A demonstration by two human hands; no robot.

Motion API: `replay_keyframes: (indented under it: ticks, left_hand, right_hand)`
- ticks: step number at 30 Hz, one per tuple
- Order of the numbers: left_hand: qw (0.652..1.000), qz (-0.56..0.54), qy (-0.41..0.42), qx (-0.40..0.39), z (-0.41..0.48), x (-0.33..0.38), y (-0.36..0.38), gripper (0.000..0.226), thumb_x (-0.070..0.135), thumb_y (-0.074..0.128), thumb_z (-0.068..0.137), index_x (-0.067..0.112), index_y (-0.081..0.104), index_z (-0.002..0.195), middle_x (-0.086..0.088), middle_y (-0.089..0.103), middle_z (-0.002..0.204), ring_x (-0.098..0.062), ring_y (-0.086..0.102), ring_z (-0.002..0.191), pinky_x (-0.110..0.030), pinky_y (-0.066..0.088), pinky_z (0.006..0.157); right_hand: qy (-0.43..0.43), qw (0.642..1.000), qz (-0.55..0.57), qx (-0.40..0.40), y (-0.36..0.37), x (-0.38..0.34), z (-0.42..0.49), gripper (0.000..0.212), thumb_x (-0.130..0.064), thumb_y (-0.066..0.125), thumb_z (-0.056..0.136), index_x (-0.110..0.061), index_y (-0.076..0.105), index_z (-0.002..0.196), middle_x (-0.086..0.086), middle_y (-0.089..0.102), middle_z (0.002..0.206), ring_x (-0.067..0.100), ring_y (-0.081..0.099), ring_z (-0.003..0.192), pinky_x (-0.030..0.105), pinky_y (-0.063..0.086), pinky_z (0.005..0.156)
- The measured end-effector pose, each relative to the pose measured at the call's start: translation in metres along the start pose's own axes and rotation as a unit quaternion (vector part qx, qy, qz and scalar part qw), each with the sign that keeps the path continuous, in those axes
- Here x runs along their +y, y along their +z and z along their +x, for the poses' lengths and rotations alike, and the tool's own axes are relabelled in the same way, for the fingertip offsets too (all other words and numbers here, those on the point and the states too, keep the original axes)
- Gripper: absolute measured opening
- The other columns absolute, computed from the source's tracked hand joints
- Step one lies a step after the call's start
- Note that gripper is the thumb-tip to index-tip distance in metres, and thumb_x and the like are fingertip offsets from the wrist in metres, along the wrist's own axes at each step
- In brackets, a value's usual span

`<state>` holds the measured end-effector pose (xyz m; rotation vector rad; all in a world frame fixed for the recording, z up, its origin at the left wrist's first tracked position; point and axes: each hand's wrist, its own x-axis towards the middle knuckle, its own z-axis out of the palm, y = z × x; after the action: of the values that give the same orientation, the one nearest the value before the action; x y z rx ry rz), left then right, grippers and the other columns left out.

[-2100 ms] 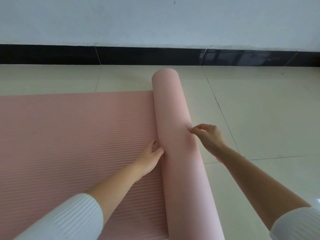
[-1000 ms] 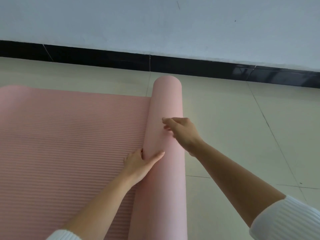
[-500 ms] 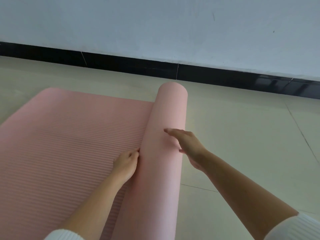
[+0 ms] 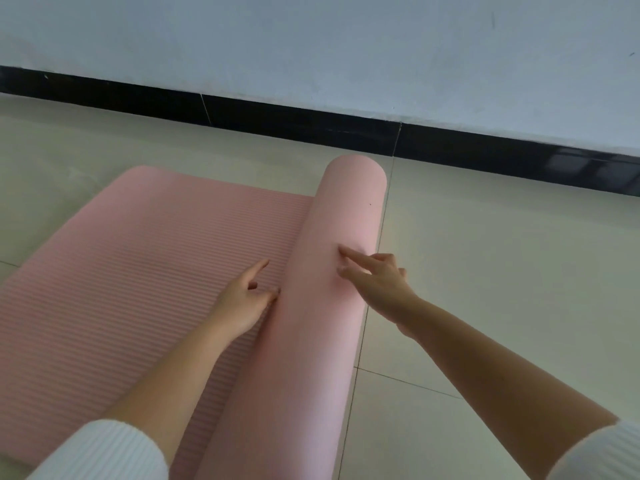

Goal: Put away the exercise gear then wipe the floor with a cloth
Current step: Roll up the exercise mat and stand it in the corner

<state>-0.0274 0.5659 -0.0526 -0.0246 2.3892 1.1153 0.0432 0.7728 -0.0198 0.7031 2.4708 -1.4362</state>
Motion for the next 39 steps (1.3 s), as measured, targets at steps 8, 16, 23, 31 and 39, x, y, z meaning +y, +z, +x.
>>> replay_keyframes:
  ticks: [8,16,23,31,39]
  left_hand:
    - [0.997,-0.078,-0.015,-0.018,0.001,-0.001,-0.022,0.032,0.058,0.056,0.084,0.032,0.066,0.099,0.010,0.071,0.095,-0.009,0.068,0.084,-0.025,0.052,0.065]
    - [0.986,-0.100,-0.063,-0.118,-0.012,-0.014,-0.028,0.073,0.082,0.066,0.050,0.052,0.054,0.116,0.019,0.066,0.111,-0.008,0.065,0.096,-0.031,0.051,0.074]
    - [0.986,-0.129,-0.034,-0.104,-0.033,0.009,0.006,0.058,0.065,0.067,0.066,0.049,0.052,0.120,0.018,0.068,0.103,-0.001,0.067,0.087,-0.023,0.049,0.064]
    - [0.964,-0.184,-0.026,-0.190,-0.056,0.043,0.099,0.055,0.055,0.072,0.072,0.049,0.050,0.122,0.016,0.071,0.101,-0.006,0.069,0.089,-0.026,0.052,0.072]
    - [0.933,-0.210,-0.027,-0.292,-0.081,0.089,0.224,0.077,0.055,0.077,0.065,0.043,0.042,0.132,0.012,0.070,0.109,-0.014,0.066,0.102,-0.040,0.051,0.095]
  right_hand:
    - [0.019,0.991,0.086,0.097,0.035,-0.029,0.024,0.107,-0.033,0.088,0.062,-0.025,0.023,0.146,0.001,0.031,0.134,0.024,0.038,0.125,0.040,0.043,0.101]
    - [0.170,0.956,0.241,-0.006,0.048,-0.016,0.016,0.092,-0.057,0.081,0.060,-0.023,0.035,0.131,-0.005,0.052,0.121,0.019,0.055,0.103,0.041,0.049,0.081]
    - [0.176,0.948,0.265,-0.004,0.016,-0.001,0.011,0.068,-0.042,0.079,0.069,-0.020,0.040,0.119,-0.003,0.056,0.098,0.014,0.058,0.077,0.030,0.047,0.055]
    - [0.191,0.962,0.192,0.029,-0.069,0.062,-0.008,0.081,-0.050,0.075,0.061,-0.018,0.044,0.128,0.004,0.059,0.112,0.023,0.062,0.092,0.043,0.054,0.075]
    - [0.218,0.960,0.153,0.084,-0.173,0.141,-0.052,0.082,-0.050,0.074,0.060,-0.018,0.044,0.130,0.002,0.060,0.114,0.019,0.062,0.090,0.032,0.047,0.057]
